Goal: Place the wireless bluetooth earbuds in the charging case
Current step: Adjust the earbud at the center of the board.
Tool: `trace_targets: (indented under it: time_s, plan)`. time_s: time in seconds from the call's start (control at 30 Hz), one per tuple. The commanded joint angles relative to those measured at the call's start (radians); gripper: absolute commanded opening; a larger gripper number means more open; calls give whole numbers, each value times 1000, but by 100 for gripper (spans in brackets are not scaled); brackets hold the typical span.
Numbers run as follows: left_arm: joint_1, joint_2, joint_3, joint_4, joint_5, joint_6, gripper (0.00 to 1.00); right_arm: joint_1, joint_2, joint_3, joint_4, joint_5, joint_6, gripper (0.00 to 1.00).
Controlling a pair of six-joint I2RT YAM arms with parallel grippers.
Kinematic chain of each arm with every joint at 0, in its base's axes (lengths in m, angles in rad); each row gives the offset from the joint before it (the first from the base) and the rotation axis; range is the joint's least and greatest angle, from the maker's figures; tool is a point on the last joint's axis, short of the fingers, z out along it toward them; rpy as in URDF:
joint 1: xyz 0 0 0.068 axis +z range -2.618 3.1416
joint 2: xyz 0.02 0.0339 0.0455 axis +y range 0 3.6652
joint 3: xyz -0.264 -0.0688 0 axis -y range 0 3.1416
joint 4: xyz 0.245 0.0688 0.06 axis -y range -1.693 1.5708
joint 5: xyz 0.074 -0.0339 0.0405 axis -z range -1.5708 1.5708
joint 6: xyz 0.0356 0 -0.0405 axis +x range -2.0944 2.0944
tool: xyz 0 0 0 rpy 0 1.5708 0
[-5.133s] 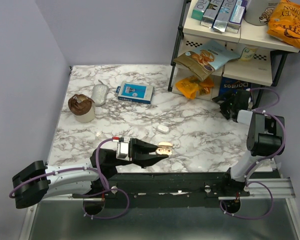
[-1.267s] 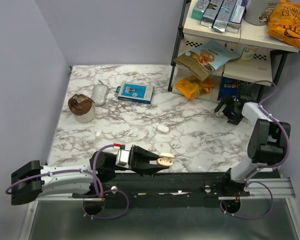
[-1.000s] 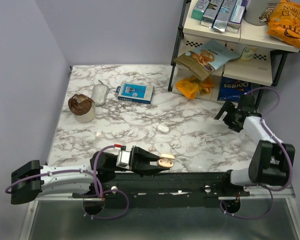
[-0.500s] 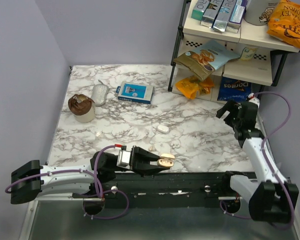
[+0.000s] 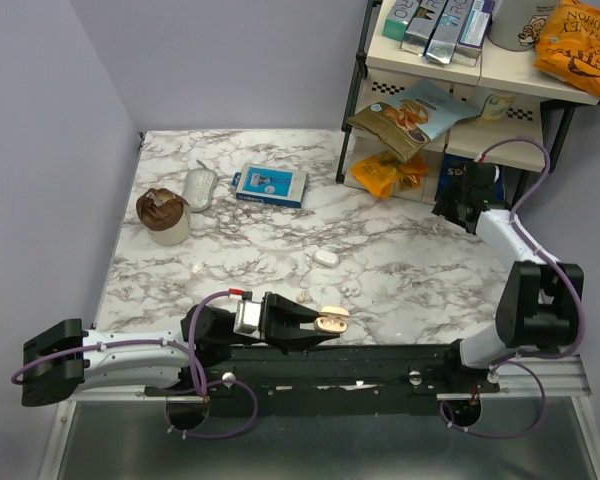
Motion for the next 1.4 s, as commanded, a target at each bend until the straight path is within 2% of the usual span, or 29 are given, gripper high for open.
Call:
trace_targets:
  time_s: [0.0,0.07,0.3,0.7,0.83,0.97,1.07,1.37]
  plan:
    - [-13,-18,-20,31,-41,12,0,2,121,92,-121,47,-28,64]
    - [-13,-21,-19,8,-44,28,0,2,164,107,-128,58,-32,61]
    - [-13,-13,-2,-36,-46,71,0,2,274,174,-167,89,-72,61]
    - [-12,11,1,-26,-38,72,0,19,339,250,-183,63,-144,53]
    - [-12,11,-2,-26,-38,66,0,39,357,262,-182,57,-158,55]
    - [-13,11,-5,-20,-40,60,0,59,380,282,-188,55,-161,64]
    - [-12,10,-8,-20,-43,62,0,60,388,290,-185,32,-157,66]
    - [-13,1,-16,-26,-54,66,0,91,456,345,-228,0,-152,61]
